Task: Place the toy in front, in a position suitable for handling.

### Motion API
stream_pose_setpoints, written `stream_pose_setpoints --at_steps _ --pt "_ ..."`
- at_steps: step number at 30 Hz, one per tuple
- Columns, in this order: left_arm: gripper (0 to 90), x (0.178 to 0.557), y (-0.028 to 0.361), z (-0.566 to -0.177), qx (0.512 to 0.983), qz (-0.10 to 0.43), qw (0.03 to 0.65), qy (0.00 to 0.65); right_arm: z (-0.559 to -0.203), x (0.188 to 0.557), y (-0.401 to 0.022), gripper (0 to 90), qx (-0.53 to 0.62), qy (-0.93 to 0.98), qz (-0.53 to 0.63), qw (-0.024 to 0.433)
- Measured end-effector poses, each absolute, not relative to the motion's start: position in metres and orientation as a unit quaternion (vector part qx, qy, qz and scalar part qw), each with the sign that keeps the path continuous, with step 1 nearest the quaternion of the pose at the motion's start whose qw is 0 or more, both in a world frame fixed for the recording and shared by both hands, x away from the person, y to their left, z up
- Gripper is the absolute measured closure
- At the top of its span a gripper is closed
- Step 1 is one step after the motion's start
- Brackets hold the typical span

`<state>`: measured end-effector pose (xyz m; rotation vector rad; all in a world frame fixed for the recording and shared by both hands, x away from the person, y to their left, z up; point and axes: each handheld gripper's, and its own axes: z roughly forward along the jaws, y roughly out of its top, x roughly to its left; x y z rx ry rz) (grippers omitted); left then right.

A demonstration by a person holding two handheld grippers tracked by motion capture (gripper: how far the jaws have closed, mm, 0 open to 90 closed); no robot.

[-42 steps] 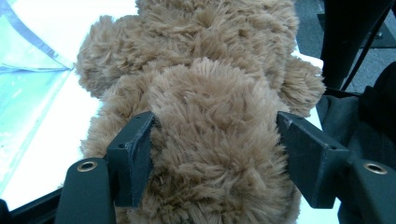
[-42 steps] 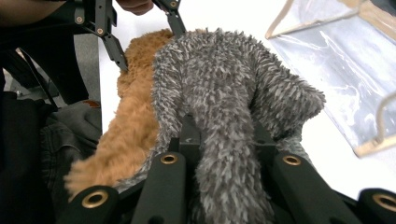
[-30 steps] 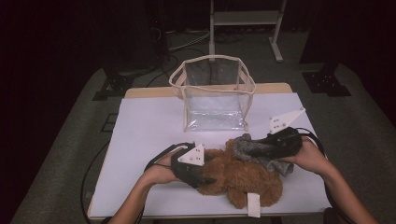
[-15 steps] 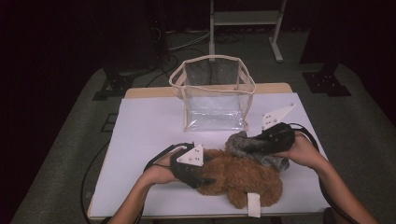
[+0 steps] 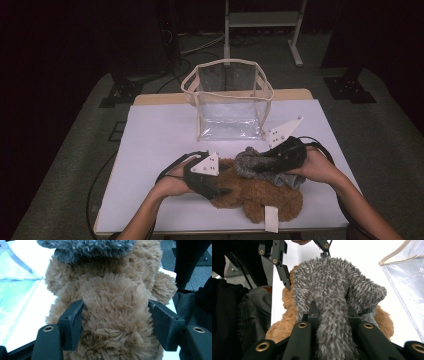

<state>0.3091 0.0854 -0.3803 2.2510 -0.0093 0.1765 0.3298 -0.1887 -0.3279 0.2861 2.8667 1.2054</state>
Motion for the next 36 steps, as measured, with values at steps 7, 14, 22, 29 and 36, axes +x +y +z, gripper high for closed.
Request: stream_pose_setpoints --at_steps 7,14,22,29,36 --pt "29.8 0.315 0.096 -0.379 0.900 0.065 0.431 0.019 -0.334 0.330 -0.202 72.9 0.115 0.909 0.400 0.005" --pt "32.1 0.316 0.092 -0.384 0.901 0.058 0.429 0.014 -0.324 0.338 -0.176 73.0 0.090 0.913 0.398 0.014" --pt "28.2 0.319 0.102 -0.383 0.899 0.058 0.434 0.032 -0.334 0.338 -0.164 73.1 0.081 0.932 0.353 0.014" --pt "37.2 0.317 0.098 -0.389 0.902 0.046 0.429 0.016 -0.331 0.338 -0.161 73.2 0.076 0.936 0.342 0.022" --pt "38.1 0.316 0.101 -0.391 0.904 0.039 0.426 0.012 -0.338 0.350 -0.130 73.2 0.061 0.942 0.330 0.010"
